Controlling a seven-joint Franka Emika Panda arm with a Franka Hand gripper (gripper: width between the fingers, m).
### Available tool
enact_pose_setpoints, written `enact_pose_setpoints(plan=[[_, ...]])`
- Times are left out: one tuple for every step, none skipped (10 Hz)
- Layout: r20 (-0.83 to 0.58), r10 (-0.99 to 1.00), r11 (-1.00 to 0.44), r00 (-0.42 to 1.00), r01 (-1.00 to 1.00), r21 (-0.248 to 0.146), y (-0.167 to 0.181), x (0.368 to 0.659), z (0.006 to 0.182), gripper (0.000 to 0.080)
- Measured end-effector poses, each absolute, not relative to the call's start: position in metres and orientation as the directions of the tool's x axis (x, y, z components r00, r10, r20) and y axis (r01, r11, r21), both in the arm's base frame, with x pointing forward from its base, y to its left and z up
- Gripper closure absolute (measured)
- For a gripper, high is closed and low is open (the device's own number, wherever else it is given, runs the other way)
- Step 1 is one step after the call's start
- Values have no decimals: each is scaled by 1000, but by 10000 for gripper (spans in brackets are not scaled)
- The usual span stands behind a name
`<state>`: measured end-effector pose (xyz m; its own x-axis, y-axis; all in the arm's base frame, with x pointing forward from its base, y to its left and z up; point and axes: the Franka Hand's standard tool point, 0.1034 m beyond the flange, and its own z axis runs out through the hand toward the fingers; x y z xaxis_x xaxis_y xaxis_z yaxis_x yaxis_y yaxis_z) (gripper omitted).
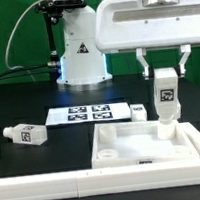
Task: Assemble one leg
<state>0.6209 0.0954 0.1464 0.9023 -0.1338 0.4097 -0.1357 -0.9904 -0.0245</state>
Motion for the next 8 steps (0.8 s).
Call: enact_pose_setpoints(plan=[[435,-117,-993,893,-116,-28,103,624,146,512],[426,-123,-992,896,-123,-29,101,623,144,512],[425,-126,-992,896,-125,-30,101,623,144,512],[425,-129,-991,896,-127,-32,101,622,144,512],[430,-128,-991,894,-126,-33,101,623,141,512],[475,-113,-993,872,-109,-36,102,623,132,512],[475,-94,-995,875,-96,-21,103,622,123,512],[479,-81,-996,874,-85,-15,106,623,125,512]])
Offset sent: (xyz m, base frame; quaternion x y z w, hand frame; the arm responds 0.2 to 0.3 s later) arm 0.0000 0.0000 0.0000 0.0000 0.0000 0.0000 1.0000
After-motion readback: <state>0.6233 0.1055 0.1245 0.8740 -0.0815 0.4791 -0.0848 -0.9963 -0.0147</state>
